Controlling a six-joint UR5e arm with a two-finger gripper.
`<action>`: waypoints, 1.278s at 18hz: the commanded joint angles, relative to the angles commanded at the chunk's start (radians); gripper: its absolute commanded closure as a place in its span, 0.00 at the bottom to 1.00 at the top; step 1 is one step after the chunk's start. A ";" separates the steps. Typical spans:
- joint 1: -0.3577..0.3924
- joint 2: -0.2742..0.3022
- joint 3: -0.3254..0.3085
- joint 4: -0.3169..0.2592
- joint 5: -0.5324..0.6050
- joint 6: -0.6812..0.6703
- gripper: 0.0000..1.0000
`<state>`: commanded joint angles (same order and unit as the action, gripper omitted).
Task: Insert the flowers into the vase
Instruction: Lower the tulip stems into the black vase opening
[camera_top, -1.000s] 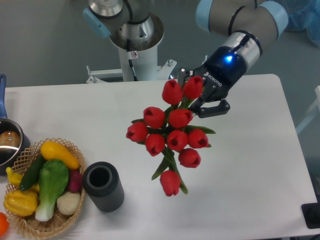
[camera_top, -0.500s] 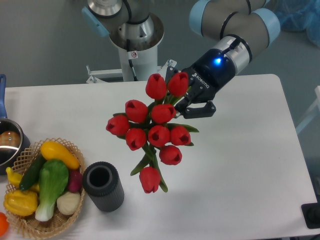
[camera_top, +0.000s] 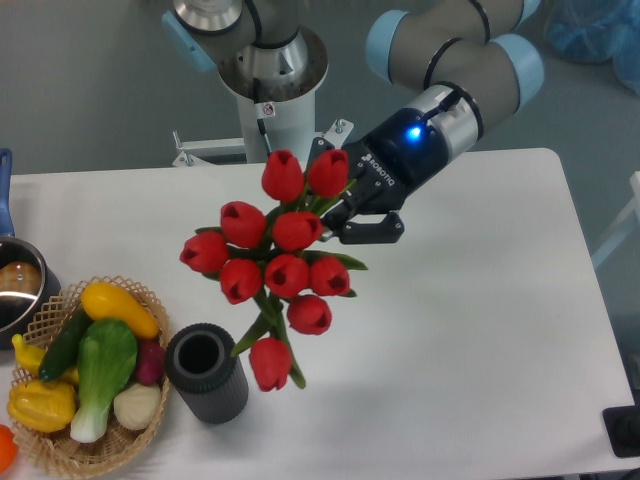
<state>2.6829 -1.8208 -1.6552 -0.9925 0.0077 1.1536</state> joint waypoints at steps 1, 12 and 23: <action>-0.005 -0.005 0.000 0.000 -0.002 0.000 1.00; -0.058 -0.032 0.008 0.000 -0.014 0.000 1.00; -0.087 -0.137 0.114 0.000 -0.133 0.017 1.00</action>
<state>2.5955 -1.9574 -1.5417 -0.9925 -0.1258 1.1704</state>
